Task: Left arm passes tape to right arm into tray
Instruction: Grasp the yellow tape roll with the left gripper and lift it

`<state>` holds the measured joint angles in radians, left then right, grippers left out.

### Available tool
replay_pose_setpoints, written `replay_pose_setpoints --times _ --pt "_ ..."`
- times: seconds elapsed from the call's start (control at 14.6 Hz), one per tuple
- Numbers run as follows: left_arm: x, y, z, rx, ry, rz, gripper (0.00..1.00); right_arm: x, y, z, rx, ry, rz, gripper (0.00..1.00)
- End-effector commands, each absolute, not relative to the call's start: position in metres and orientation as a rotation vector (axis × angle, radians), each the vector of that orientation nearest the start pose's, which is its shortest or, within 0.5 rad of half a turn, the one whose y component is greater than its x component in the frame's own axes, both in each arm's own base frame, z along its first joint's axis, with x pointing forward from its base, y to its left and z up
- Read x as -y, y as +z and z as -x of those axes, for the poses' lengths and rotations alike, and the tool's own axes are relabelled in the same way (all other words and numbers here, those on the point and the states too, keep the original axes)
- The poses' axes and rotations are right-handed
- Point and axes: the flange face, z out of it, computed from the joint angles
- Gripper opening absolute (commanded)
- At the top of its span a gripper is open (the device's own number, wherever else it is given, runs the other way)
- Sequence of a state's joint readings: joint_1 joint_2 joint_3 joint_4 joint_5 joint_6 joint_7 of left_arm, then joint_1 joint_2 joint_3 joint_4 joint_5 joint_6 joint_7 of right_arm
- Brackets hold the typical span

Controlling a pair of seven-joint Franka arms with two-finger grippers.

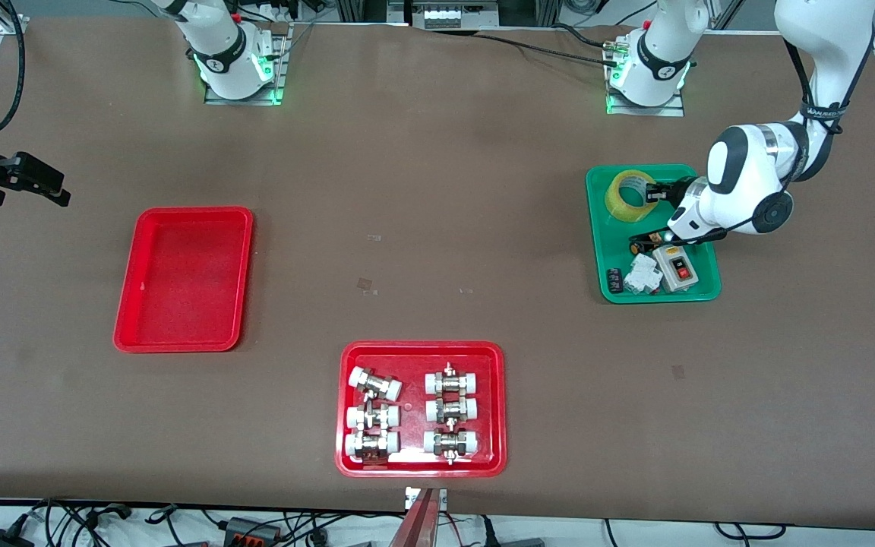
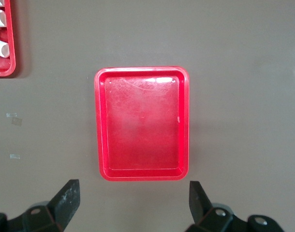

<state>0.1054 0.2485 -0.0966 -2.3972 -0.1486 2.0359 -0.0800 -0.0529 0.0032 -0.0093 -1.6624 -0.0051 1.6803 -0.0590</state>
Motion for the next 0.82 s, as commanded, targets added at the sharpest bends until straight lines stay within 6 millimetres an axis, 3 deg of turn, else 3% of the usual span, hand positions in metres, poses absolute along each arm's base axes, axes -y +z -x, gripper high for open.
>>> replay_pose_setpoints --times 0.0,0.21,0.41,0.62,0.75 --pt "0.007 0.208 -0.445 0.274 0.985 3.119 0.01 0.036 0.594 -0.563 0.0 -0.041 3.145 1.0" --pt "0.011 0.265 -0.491 0.227 1.011 3.131 0.01 0.036 0.594 -0.563 0.0 -0.038 3.144 1.0" --pt "0.032 0.308 -0.518 0.144 0.975 3.153 0.0 0.033 0.595 -0.561 0.005 -0.034 3.144 1.0" --pt "0.09 0.342 -0.525 0.008 1.046 3.226 0.0 0.032 0.595 -0.561 0.012 -0.029 3.141 1.0" --pt "0.154 0.368 -0.524 -0.12 1.051 3.298 0.0 0.03 0.587 -0.566 0.024 -0.017 3.142 1.0"
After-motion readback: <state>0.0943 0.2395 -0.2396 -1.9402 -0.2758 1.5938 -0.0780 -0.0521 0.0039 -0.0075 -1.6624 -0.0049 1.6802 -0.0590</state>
